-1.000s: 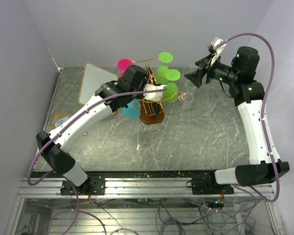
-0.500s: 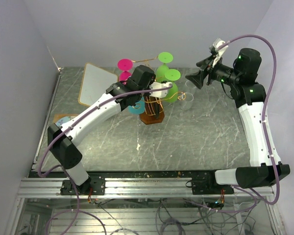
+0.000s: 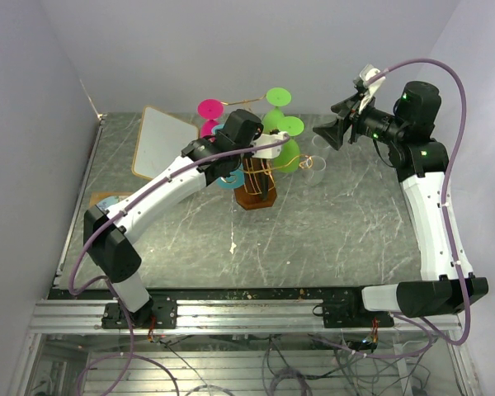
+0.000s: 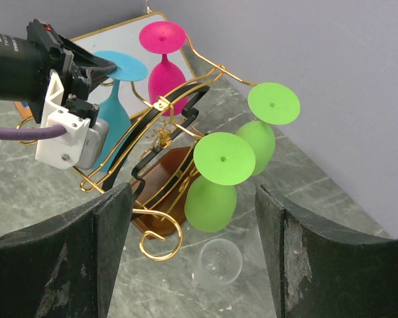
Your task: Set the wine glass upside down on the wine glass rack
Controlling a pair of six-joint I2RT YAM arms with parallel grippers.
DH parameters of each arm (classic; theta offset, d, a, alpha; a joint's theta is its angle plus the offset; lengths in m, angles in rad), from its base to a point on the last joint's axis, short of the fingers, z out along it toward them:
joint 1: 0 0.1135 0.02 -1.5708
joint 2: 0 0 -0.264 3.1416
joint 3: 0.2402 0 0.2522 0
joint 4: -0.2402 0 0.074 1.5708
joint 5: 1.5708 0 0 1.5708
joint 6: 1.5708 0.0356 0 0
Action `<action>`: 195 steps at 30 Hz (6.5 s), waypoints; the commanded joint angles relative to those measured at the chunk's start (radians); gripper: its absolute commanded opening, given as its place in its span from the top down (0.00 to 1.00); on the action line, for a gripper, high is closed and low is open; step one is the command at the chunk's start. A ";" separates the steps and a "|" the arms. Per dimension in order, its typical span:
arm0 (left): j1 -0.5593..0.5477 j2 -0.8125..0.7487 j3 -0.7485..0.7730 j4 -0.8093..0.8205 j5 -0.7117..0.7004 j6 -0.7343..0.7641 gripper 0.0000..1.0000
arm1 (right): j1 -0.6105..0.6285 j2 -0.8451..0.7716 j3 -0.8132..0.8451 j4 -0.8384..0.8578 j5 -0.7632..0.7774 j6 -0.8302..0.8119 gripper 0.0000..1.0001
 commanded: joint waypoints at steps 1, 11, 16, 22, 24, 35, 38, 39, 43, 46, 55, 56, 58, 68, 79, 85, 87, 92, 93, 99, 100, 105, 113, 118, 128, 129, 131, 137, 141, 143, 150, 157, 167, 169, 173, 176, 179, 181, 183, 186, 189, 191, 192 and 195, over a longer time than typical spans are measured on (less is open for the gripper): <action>0.014 -0.005 0.013 0.029 -0.052 -0.014 0.93 | -0.012 -0.027 -0.015 0.024 -0.019 0.012 0.26; 0.031 -0.016 -0.013 0.074 -0.064 -0.027 0.93 | -0.023 -0.030 -0.022 0.029 -0.037 0.020 0.26; 0.031 -0.013 -0.009 0.102 -0.068 -0.033 0.93 | -0.027 -0.035 -0.026 0.028 -0.038 0.017 0.26; 0.032 -0.028 -0.015 0.069 -0.083 -0.030 0.93 | -0.027 -0.029 -0.022 0.026 -0.040 0.017 0.26; 0.035 -0.045 -0.038 0.075 -0.088 -0.026 0.93 | -0.029 -0.029 -0.022 0.027 -0.042 0.017 0.26; 0.046 -0.092 -0.105 0.088 -0.077 -0.029 0.93 | -0.034 -0.028 -0.023 0.030 -0.050 0.022 0.26; 0.046 -0.102 -0.104 0.076 -0.062 -0.031 0.93 | -0.037 -0.028 -0.026 0.033 -0.052 0.025 0.26; 0.046 -0.105 -0.105 0.071 -0.054 -0.033 0.93 | -0.038 -0.029 -0.028 0.034 -0.053 0.026 0.26; 0.044 -0.119 -0.113 0.056 -0.017 -0.033 0.93 | -0.042 -0.029 -0.036 0.042 -0.059 0.029 0.26; 0.040 -0.130 -0.131 0.060 -0.005 -0.018 0.93 | -0.045 -0.029 -0.037 0.044 -0.065 0.032 0.26; 0.017 -0.128 -0.125 0.042 0.017 -0.023 0.93 | -0.056 -0.035 -0.046 0.055 -0.079 0.043 0.25; 0.014 -0.127 -0.122 0.038 0.023 -0.027 0.93 | -0.057 -0.036 -0.046 0.054 -0.080 0.043 0.25; 0.010 -0.123 -0.114 0.028 0.034 -0.036 0.93 | -0.059 -0.037 -0.047 0.055 -0.080 0.044 0.25; -0.002 -0.116 -0.123 -0.005 0.049 -0.036 0.90 | -0.064 -0.040 -0.052 0.057 -0.085 0.045 0.25; -0.003 -0.108 -0.123 -0.031 0.083 -0.055 0.82 | -0.068 -0.044 -0.058 0.060 -0.087 0.043 0.25; -0.003 -0.109 -0.122 -0.043 0.092 -0.068 0.78 | -0.073 -0.046 -0.060 0.062 -0.092 0.045 0.25; -0.003 -0.114 -0.125 -0.038 0.092 -0.069 0.75 | -0.074 -0.044 -0.060 0.063 -0.090 0.046 0.25; -0.002 -0.124 -0.124 -0.033 0.092 -0.073 0.72 | -0.077 -0.040 -0.061 0.064 -0.089 0.044 0.25; -0.002 -0.125 -0.124 -0.035 0.093 -0.074 0.72 | -0.078 -0.040 -0.062 0.065 -0.088 0.044 0.25; -0.003 -0.131 -0.118 -0.049 0.107 -0.081 0.69 | -0.084 -0.040 -0.070 0.069 -0.088 0.042 0.25; -0.002 -0.133 -0.117 -0.054 0.109 -0.082 0.68 | -0.084 -0.039 -0.071 0.070 -0.087 0.040 0.25; -0.004 -0.140 -0.117 -0.069 0.120 -0.083 0.63 | -0.088 -0.034 -0.069 0.068 -0.081 0.033 0.25; -0.004 -0.159 -0.119 -0.103 0.172 -0.098 0.54 | -0.093 -0.029 -0.056 0.020 0.030 -0.049 0.23; -0.003 -0.177 -0.114 -0.140 0.208 -0.103 0.51 | -0.096 -0.034 -0.071 0.003 0.076 -0.083 0.22; -0.002 -0.229 -0.115 -0.214 0.257 -0.111 0.40 | -0.096 -0.043 -0.074 -0.062 0.181 -0.183 0.18; -0.002 -0.238 -0.117 -0.222 0.257 -0.109 0.40 | -0.097 -0.046 -0.085 -0.063 0.183 -0.186 0.18; 0.001 -0.250 -0.122 -0.240 0.265 -0.105 0.37 | -0.097 -0.054 -0.108 -0.066 0.185 -0.197 0.17; 0.046 -0.306 -0.160 -0.256 0.290 -0.113 0.21 | -0.097 -0.048 -0.139 -0.123 0.254 -0.241 0.18; 0.105 -0.342 -0.168 -0.259 0.304 -0.135 0.14 | -0.096 -0.009 -0.151 -0.161 0.276 -0.205 0.22; 0.136 -0.354 -0.164 -0.260 0.306 -0.149 0.01 | -0.090 0.002 -0.183 -0.147 0.283 -0.167 0.24; 0.229 -0.377 -0.153 -0.242 0.327 -0.197 0.01 | -0.029 0.044 -0.286 -0.085 0.372 -0.086 0.32; 0.267 -0.379 -0.178 -0.215 0.300 -0.184 0.01 | 0.016 0.087 -0.297 -0.038 0.483 -0.039 0.43; 0.284 -0.365 -0.158 -0.222 0.350 -0.215 0.01 | 0.046 0.178 -0.242 -0.042 0.542 -0.021 0.53; 0.283 -0.363 -0.161 -0.222 0.349 -0.212 0.01 | 0.051 0.187 -0.240 -0.034 0.555 -0.020 0.55; 0.283 -0.355 -0.161 -0.225 0.354 -0.209 0.01 | 0.056 0.204 -0.234 -0.027 0.577 -0.020 0.57; 0.284 -0.351 -0.151 -0.229 0.355 -0.210 0.01 | 0.062 0.218 -0.222 -0.031 0.588 -0.020 0.59; 0.283 -0.348 -0.147 -0.231 0.360 -0.213 0.01 | 0.069 0.236 -0.213 -0.034 0.591 -0.021 0.62; 0.283 -0.347 -0.150 -0.232 0.360 -0.213 0.01 | 0.074 0.249 -0.206 -0.039 0.590 -0.022 0.64; 0.283 -0.347 -0.155 -0.230 0.358 -0.212 0.01 | 0.079 0.257 -0.201 -0.042 0.594 -0.024 0.66; 0.283 -0.347 -0.159 -0.228 0.357 -0.212 0.01 | 0.085 0.269 -0.198 -0.045 0.600 -0.027 0.68; 0.283 -0.346 -0.162 -0.228 0.359 -0.212 0.01 | 0.088 0.274 -0.199 -0.046 0.617 -0.031 0.70; 0.284 -0.345 -0.164 -0.225 0.359 -0.212 0.01 | 0.089 0.278 -0.201 -0.049 0.623 -0.035 0.72; 0.283 -0.343 -0.164 -0.224 0.360 -0.212 0.01 | 0.089 0.278 -0.201 -0.050 0.624 -0.036 0.73; 0.283 -0.340 -0.163 -0.225 0.362 -0.212 0.01 | 0.089 0.277 -0.206 -0.052 0.628 -0.042 0.77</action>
